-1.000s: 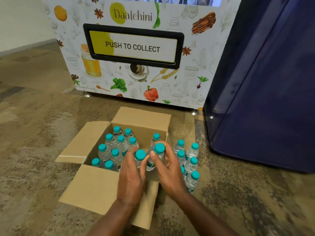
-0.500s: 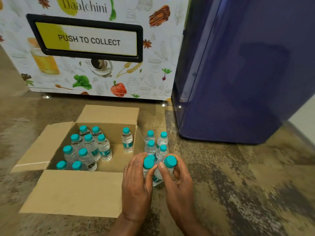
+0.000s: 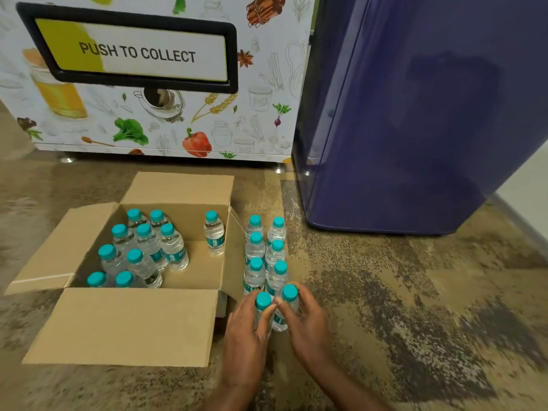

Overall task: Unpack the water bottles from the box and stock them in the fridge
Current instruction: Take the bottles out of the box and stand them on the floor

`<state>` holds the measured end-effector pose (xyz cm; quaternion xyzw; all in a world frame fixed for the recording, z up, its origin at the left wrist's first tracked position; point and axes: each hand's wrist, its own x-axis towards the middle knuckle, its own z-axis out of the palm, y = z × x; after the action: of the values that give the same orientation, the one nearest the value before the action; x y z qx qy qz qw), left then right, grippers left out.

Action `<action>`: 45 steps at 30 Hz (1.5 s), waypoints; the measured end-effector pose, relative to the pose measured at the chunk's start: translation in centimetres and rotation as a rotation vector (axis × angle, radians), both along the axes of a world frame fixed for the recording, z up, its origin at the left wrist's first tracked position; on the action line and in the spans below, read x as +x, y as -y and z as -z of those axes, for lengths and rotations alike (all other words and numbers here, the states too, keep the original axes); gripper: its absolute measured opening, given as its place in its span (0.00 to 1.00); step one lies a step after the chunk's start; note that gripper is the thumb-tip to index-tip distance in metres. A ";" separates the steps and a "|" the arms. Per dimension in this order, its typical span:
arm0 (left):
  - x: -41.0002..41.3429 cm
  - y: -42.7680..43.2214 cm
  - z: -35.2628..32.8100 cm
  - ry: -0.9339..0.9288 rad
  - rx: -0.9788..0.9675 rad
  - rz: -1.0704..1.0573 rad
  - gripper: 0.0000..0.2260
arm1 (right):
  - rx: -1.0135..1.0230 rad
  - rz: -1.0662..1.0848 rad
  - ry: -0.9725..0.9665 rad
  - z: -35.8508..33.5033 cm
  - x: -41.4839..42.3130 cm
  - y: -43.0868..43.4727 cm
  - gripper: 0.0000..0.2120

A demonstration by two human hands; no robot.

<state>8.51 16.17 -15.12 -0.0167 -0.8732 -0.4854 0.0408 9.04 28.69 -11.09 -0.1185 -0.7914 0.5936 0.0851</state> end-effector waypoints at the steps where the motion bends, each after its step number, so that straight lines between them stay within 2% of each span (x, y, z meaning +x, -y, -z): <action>1: -0.1 0.0 0.2 0.021 0.001 0.006 0.29 | 0.018 -0.004 0.018 0.7 -0.2 -0.2 0.11; 4: -0.3 -0.2 0.4 0.059 0.024 0.016 0.29 | 0.084 -0.027 0.078 2.7 -0.5 -0.7 0.13; 9: 0.0 0.2 1.6 0.124 0.041 0.013 0.25 | 0.145 -0.068 0.148 5.3 -0.5 -1.0 0.23; 13: -0.3 -0.1 1.5 0.139 0.007 0.023 0.19 | 0.205 -0.095 0.168 5.5 -0.4 -1.1 0.26; 18: -0.5 0.1 2.2 0.159 -0.025 0.055 0.25 | 0.284 -0.112 0.193 5.9 -0.2 -1.2 0.28; 24: -0.5 0.0 2.1 0.179 -0.026 0.038 0.25 | 0.297 -0.115 0.196 5.8 -0.2 -1.3 0.30; 30: -0.6 0.0 0.4 0.170 -0.069 0.039 0.32 | 0.298 -0.113 0.191 4.8 0.2 -1.5 0.34; 34: -0.4 -0.1 -1.4 0.018 -0.082 0.081 0.29 | 0.326 -0.079 0.097 2.0 0.6 -1.1 0.31; 37: -1.2 0.0 -3.2 -0.190 -0.097 0.110 0.24 | 0.324 -0.056 -0.009 -0.6 0.3 -0.3 0.26; 40: -3.2 1.6 -4.9 -0.370 -0.099 0.042 0.20 | 0.332 -0.066 -0.103 -3.1 -0.7 1.2 0.24; 42: -4.5 3.6 -6.1 -0.394 -0.124 -0.006 0.20 | 0.348 -0.115 -0.159 -4.4 -1.5 2.6 0.23; 45: -5.7 7.6 -7.6 -0.308 -0.245 -0.030 0.21 | 0.379 -0.223 -0.176 -6.1 -2.3 5.1 0.24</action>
<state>2.76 8.56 -7.56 -0.0826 -0.9093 -0.3665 0.1787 6.79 23.56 -4.97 0.0399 -0.8865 0.4481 0.1083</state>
